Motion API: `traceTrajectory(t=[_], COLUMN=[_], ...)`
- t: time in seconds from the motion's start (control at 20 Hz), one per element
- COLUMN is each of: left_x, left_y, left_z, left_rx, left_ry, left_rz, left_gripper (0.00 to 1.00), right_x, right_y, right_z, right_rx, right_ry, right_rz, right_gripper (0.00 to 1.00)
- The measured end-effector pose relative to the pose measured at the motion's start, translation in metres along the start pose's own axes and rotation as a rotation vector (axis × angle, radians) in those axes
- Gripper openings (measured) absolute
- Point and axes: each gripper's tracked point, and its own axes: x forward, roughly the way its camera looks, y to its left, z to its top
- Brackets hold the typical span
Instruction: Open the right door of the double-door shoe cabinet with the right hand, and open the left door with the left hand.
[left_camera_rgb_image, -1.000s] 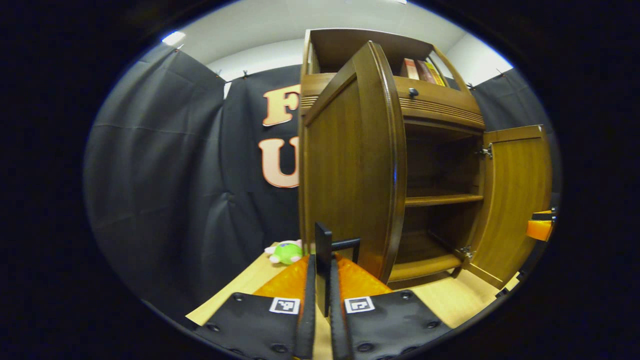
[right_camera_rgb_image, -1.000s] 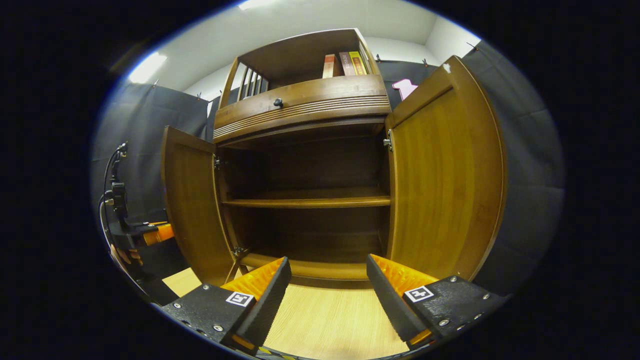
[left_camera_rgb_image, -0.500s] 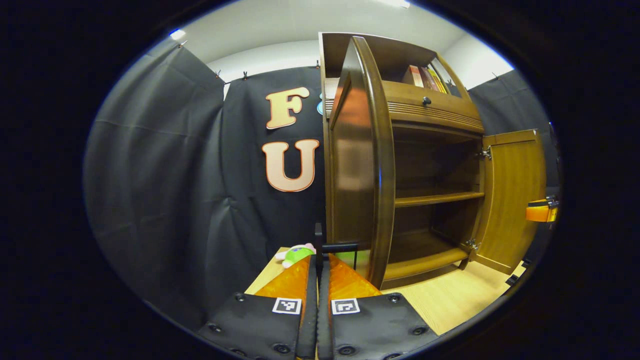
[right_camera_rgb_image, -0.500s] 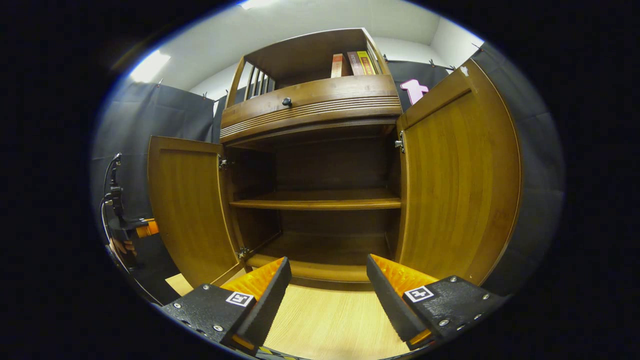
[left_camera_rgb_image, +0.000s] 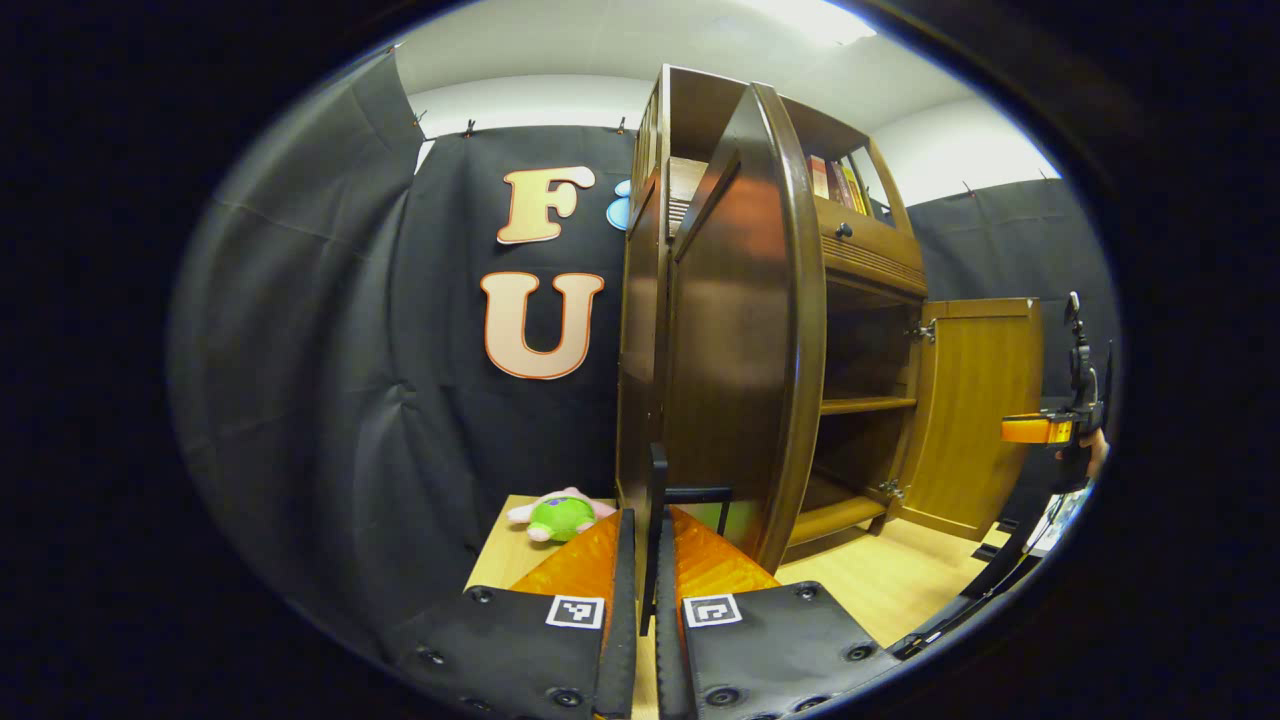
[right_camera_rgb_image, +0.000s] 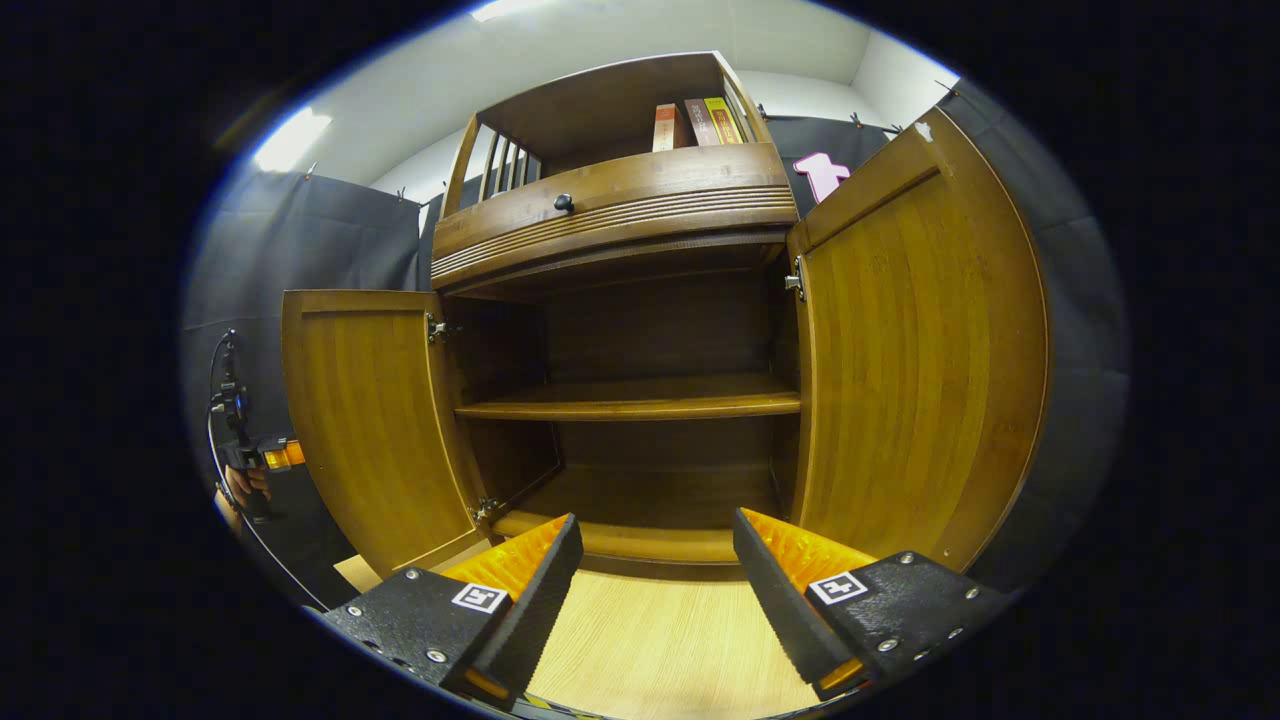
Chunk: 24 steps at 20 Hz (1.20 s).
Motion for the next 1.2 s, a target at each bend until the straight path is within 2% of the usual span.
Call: traceTrajectory(t=[0.05, 0.15, 0.25, 0.35, 0.4, 0.55, 0.7, 0.75, 0.95, 1.1, 1.15, 1.2], left_x=[0.0, -0.007, -0.021, -0.04, -0.053, -0.09, -0.112, -0.112, -0.082, -0.045, -0.032, -0.016], left_y=[-0.001, -0.003, -0.005, -0.008, -0.016, -0.022, -0.035, -0.046, -0.097, -0.137, -0.154, -0.176], left_z=[0.0, -0.004, -0.01, -0.011, -0.006, 0.021, 0.053, 0.066, 0.086, 0.082, 0.081, 0.078], left_rx=[-0.007, 0.023, 0.044, 0.012, -0.01, -0.023, 0.068, 0.087, 0.079, 0.116, 0.129, 0.122], left_ry=[0.002, 0.011, 0.014, -0.003, -0.032, -0.116, -0.143, -0.16, -0.184, -0.154, -0.15, -0.15], left_rz=[-0.007, 0.014, 0.071, 0.135, 0.141, 0.165, 0.219, 0.217, 0.16, 0.105, 0.075, 0.026], left_gripper=[0.13, 0.15, 0.15, 0.14, 0.14, 0.15, 0.15, 0.15, 0.14, 0.15, 0.15, 0.15], right_x=[0.001, 0.002, 0.003, 0.007, 0.009, 0.019, 0.026, 0.028, 0.028, 0.019, 0.015, 0.011], right_y=[0.001, 0.003, 0.005, 0.008, 0.009, 0.017, 0.03, 0.033, 0.039, 0.025, 0.019, 0.011], right_z=[0.0, -0.002, -0.005, -0.009, -0.01, -0.015, -0.018, -0.017, -0.019, -0.018, -0.015, -0.011], right_rx=[0.001, -0.01, -0.014, -0.005, 0.0, 0.009, -0.003, -0.006, -0.016, -0.047, -0.057, -0.066], right_ry=[0.002, 0.006, 0.012, 0.018, 0.018, 0.027, 0.029, 0.029, 0.026, 0.017, 0.006, -0.009], right_rz=[0.002, 0.004, 0.007, 0.016, 0.021, 0.046, 0.083, 0.096, 0.114, 0.078, 0.058, 0.034], right_gripper=[0.94, 0.94, 0.94, 0.94, 1.0, 0.94, 1.0, 0.94, 0.94, 0.94, 1.0, 0.94])
